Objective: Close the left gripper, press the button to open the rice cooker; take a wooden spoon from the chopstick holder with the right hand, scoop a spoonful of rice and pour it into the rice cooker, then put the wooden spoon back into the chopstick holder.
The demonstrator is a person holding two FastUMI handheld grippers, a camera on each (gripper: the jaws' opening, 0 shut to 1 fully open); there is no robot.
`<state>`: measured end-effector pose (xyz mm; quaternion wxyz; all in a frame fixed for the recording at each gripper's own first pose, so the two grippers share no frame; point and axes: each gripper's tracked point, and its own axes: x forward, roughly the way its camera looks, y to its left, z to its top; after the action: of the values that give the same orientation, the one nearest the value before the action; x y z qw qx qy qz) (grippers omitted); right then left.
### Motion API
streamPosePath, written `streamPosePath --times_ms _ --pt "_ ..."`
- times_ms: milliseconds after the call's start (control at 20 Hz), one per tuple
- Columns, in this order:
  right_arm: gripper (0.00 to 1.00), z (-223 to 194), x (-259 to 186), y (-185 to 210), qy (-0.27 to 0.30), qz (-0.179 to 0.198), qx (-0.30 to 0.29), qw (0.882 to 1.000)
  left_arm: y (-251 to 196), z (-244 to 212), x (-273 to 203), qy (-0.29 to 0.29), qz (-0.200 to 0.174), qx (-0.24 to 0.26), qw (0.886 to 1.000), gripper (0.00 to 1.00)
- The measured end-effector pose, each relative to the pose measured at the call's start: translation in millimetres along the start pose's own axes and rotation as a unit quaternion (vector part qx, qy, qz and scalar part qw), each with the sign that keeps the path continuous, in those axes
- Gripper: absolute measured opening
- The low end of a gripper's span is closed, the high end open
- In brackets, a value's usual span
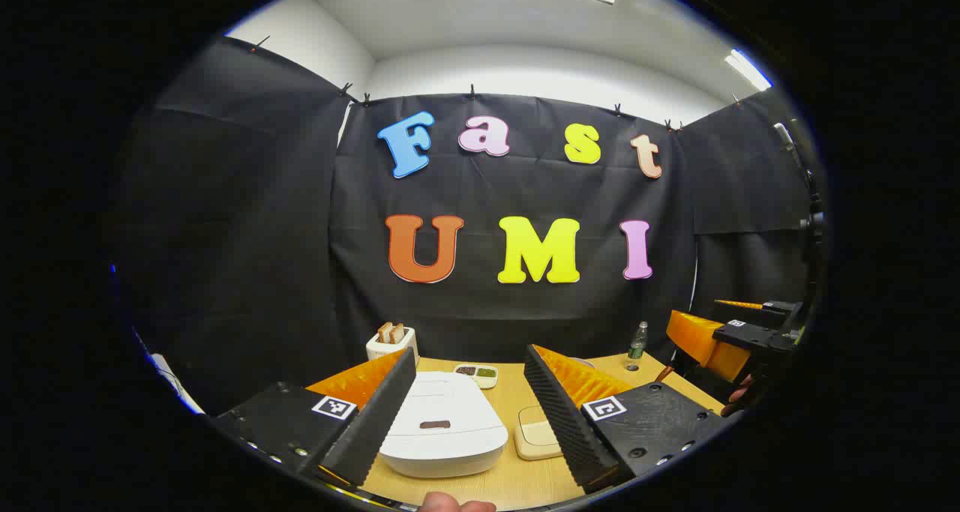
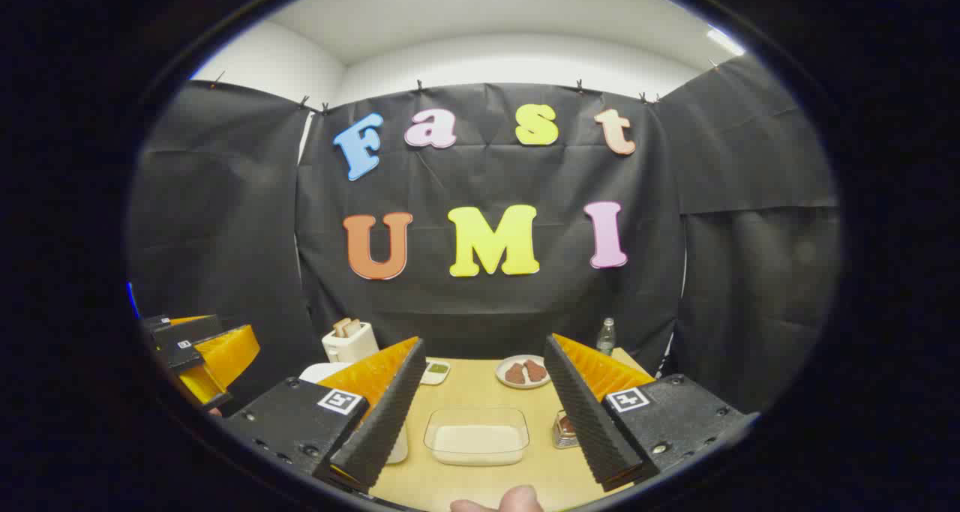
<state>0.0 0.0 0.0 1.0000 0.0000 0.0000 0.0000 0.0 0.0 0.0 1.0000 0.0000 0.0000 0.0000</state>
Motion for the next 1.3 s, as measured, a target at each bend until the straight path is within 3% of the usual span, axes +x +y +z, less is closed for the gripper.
streamPosePath --times_ms 1300 --pt "1.00 3.6 -1.8 0.5 -0.010 0.001 0.003 1.000 3.4 -10.5 -0.6 0.016 0.010 -0.007 1.000 0.94"
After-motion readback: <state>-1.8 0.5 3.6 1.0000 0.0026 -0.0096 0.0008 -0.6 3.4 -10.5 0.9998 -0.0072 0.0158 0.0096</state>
